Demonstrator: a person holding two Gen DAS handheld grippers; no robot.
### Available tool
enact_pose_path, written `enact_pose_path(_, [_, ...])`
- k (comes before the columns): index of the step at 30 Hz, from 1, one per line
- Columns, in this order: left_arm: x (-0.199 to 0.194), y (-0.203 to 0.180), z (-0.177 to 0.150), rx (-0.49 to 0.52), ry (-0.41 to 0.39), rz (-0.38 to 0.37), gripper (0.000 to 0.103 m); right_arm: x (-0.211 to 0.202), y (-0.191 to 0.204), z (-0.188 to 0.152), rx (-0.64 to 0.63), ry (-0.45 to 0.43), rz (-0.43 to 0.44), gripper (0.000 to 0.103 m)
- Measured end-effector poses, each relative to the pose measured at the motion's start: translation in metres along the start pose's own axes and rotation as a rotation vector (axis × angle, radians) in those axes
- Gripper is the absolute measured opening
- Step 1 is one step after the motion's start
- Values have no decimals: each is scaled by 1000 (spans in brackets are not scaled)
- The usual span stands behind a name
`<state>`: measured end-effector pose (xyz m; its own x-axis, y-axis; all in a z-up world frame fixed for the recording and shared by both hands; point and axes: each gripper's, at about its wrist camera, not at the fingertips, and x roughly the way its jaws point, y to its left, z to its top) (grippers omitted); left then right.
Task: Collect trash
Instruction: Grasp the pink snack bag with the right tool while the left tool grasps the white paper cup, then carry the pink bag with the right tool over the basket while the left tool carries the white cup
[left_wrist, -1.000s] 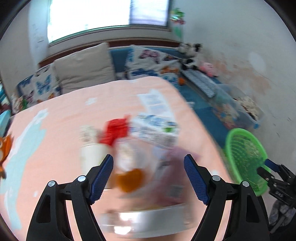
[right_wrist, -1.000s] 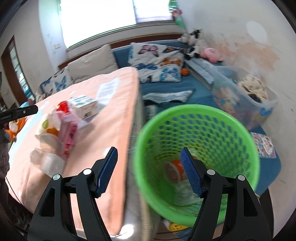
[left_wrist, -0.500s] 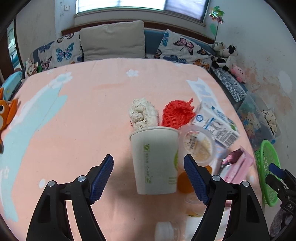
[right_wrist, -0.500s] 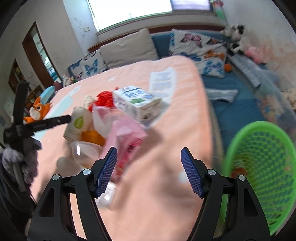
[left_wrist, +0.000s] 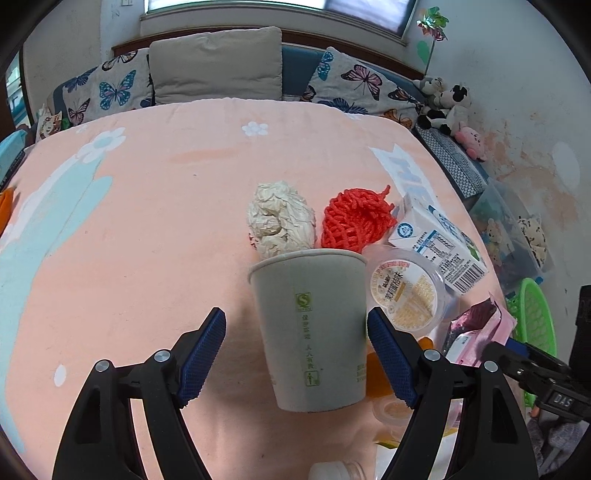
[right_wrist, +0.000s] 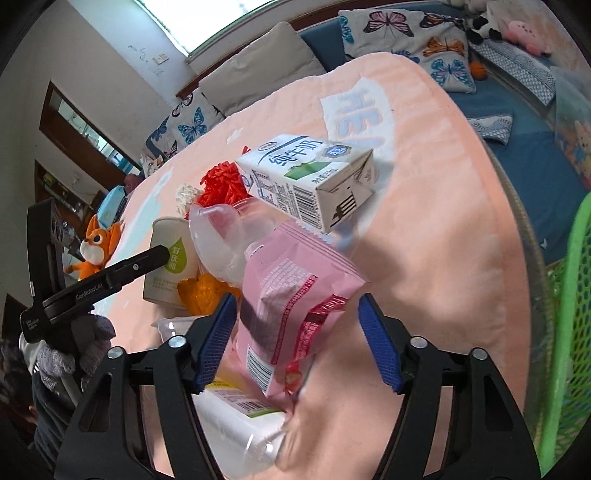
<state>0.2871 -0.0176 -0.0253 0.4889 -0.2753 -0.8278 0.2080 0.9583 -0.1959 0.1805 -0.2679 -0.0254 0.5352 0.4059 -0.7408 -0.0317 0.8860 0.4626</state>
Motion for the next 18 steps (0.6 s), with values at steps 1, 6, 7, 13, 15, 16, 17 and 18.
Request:
enact_pose_path(1, [1,0,0,-3,3,-7,76,1,2,0,-4,1,3,58])
enact_pose_path(6, [8,-3,2,-19,20,-29,76,-4,3,2,-28,-21,-6,50])
enact_pose_path(7, [11,-5,3,-14,24,-26,76,-6,4,3,-35,-29,-9,49])
enact_pose_path(13, [22,-11,6,-19,40,-28,75,-29,9,4,-93,-105,-57,48])
enact_pose_path(15, [24,-10,7,-23,42,-26,69,-37,9,4,-107,-130,-77,48])
enact_pose_path(16, [25,-9,6,-27,46,-30,64,-41,8,4,-111,-144,-85,48])
enact_pose_path(17, [26,-8,6,-33,49,-32,64,-44,7,4,-111,-151,-89,48])
enact_pose_path(18, [26,-6,6,-39,47,-38,64,-49,5,4,-109,-162,-93,48])
